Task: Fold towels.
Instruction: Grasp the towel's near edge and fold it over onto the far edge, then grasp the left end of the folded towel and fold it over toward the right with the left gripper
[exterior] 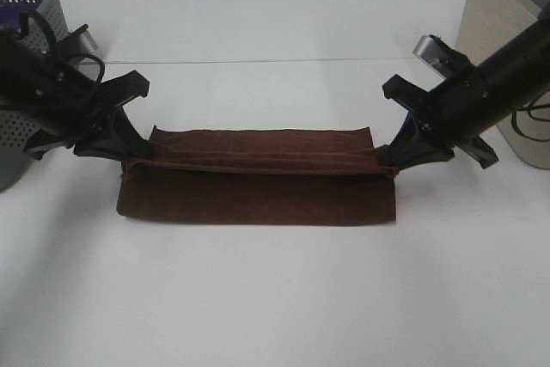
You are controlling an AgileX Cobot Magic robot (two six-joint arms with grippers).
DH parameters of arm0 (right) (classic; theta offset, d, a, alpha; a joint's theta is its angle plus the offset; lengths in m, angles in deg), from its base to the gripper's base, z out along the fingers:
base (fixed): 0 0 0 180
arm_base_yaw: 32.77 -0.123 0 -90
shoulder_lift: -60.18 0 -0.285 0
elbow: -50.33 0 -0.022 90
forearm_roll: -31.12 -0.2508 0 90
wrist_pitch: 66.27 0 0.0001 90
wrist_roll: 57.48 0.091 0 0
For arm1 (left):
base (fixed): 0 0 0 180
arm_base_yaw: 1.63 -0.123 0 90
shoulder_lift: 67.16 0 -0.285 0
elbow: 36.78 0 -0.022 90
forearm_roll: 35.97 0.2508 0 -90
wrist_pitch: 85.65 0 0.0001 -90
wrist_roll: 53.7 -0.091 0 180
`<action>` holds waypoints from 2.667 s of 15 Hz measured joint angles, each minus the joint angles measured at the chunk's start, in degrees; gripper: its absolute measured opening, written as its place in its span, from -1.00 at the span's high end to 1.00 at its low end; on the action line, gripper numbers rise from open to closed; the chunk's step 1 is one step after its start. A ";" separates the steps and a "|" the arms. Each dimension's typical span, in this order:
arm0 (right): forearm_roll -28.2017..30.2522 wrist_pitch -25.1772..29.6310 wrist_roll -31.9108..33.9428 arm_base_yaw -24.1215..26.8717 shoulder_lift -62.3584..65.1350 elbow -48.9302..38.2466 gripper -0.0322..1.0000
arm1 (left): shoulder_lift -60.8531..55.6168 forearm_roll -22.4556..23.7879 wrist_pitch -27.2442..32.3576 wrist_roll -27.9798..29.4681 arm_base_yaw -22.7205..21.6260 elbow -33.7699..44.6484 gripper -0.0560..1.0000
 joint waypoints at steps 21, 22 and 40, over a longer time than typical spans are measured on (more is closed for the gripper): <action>2.69 0.40 1.60 0.17 -18.16 22.35 -0.58 | 18.62 4.53 -3.27 0.80 -0.57 -20.45 -0.48; 3.61 0.69 2.18 0.17 -17.88 22.35 -0.59 | 18.11 5.44 -3.21 0.86 -0.69 -20.45 -0.48; 16.44 4.47 10.66 0.17 -14.09 22.52 -0.60 | 21.66 2.23 1.43 1.49 -1.49 -21.31 0.81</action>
